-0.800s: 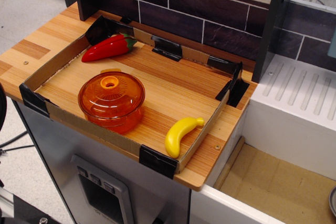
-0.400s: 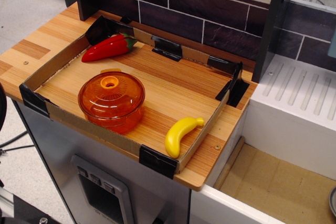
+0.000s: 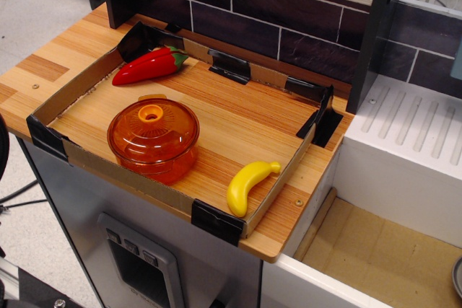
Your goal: Take lid off pot
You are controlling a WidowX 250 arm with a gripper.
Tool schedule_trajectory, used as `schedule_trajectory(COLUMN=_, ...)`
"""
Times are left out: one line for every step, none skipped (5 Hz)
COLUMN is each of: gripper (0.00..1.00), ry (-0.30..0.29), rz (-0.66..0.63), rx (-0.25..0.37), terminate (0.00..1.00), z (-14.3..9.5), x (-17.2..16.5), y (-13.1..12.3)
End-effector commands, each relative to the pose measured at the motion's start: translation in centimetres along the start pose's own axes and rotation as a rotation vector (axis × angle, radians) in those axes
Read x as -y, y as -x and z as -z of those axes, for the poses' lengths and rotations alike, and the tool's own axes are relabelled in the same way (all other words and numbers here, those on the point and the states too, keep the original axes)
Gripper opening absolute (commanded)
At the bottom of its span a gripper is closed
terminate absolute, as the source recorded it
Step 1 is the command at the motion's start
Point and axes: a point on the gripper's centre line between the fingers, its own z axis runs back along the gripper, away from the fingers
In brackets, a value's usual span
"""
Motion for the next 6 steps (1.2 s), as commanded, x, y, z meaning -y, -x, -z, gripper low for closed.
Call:
schedule_trajectory(gripper=1.00, ry=0.040, rz=0.091, rx=0.015, terminate=0.00, z=0.5, x=2.6, y=5.7)
schedule_trajectory(gripper=1.00, ry=0.039, rz=0.095, rx=0.007, terminate=0.00, z=2.1, x=2.8, y=6.3)
schedule_trajectory(gripper=1.00, ry=-0.001, rz=0.112, rx=0.052, terminate=0.00, z=4.2, x=2.3, y=6.6)
schedule_trajectory(gripper=1.00, ry=-0.037, rz=0.123, rx=0.094, terminate=0.00, z=5.7, x=1.9, y=6.6)
schedule_trajectory(gripper=1.00, ry=-0.032, rz=0.088, rx=0.089, terminate=0.00, z=6.1, x=1.8, y=5.9)
schedule_trajectory(gripper=1.00, ry=-0.019, rz=0.065, rx=0.084, terminate=0.00, z=6.8, x=1.9, y=5.6)
